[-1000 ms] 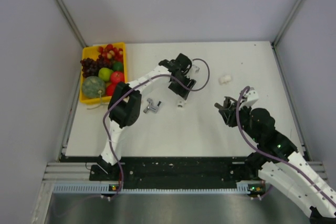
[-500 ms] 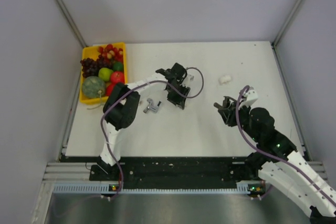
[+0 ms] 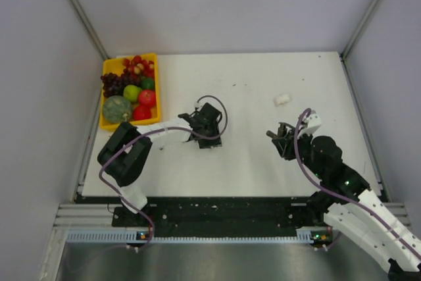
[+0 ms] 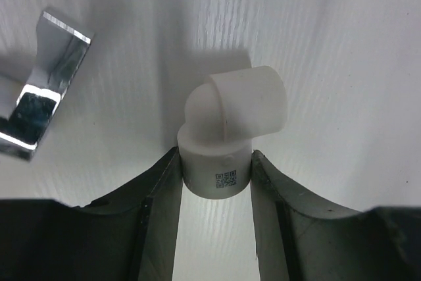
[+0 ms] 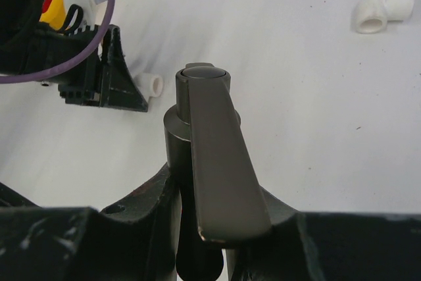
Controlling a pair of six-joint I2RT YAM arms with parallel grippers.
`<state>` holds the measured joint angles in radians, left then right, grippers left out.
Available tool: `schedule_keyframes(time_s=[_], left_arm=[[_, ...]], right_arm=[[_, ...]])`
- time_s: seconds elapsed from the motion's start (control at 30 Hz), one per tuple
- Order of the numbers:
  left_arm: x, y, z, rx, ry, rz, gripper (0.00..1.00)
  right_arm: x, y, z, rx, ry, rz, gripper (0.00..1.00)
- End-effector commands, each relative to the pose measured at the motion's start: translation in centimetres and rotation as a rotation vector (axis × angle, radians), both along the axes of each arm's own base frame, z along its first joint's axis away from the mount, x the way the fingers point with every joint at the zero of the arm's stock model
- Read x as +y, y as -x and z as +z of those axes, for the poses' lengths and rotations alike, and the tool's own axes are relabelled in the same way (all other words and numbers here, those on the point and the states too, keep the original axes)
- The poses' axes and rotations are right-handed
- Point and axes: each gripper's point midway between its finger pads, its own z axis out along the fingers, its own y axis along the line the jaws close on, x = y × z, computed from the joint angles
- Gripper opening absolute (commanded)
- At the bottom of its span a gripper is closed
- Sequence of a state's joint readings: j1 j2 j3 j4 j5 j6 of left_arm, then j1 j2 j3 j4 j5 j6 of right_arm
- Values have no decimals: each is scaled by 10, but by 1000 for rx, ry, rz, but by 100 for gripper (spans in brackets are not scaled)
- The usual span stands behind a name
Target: Install the water faucets
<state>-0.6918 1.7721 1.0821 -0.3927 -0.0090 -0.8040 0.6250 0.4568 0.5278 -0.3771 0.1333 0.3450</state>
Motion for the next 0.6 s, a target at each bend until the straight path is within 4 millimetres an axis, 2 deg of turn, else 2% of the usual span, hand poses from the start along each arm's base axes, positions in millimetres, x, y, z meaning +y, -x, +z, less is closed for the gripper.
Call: schedule_keyframes(time_s=[0.0, 0.03, 0.13, 0.17, 0.33, 0.43, 0.57], left_arm=[[-17, -8, 19, -95, 99, 231, 47], [-20, -6, 19, -89, 91, 229, 55], [-24, -5, 32, -113, 35, 181, 68], [-23, -5, 39, -131, 14, 163, 70], [5, -8, 73, -245, -124, 16, 72], [21, -13, 90, -282, -242, -175, 73], [29, -22, 100, -317, -411, -478, 73]], right_arm=[[6, -5, 25, -74, -82, 4, 0], [6, -5, 27, -79, -84, 2, 0], [5, -5, 28, -82, -86, 2, 0], [6, -4, 28, -83, -88, 5, 0], [4, -2, 31, -92, -96, 6, 0], [4, 0, 33, -96, -103, 11, 0], [6, 1, 33, -93, -111, 21, 0]])
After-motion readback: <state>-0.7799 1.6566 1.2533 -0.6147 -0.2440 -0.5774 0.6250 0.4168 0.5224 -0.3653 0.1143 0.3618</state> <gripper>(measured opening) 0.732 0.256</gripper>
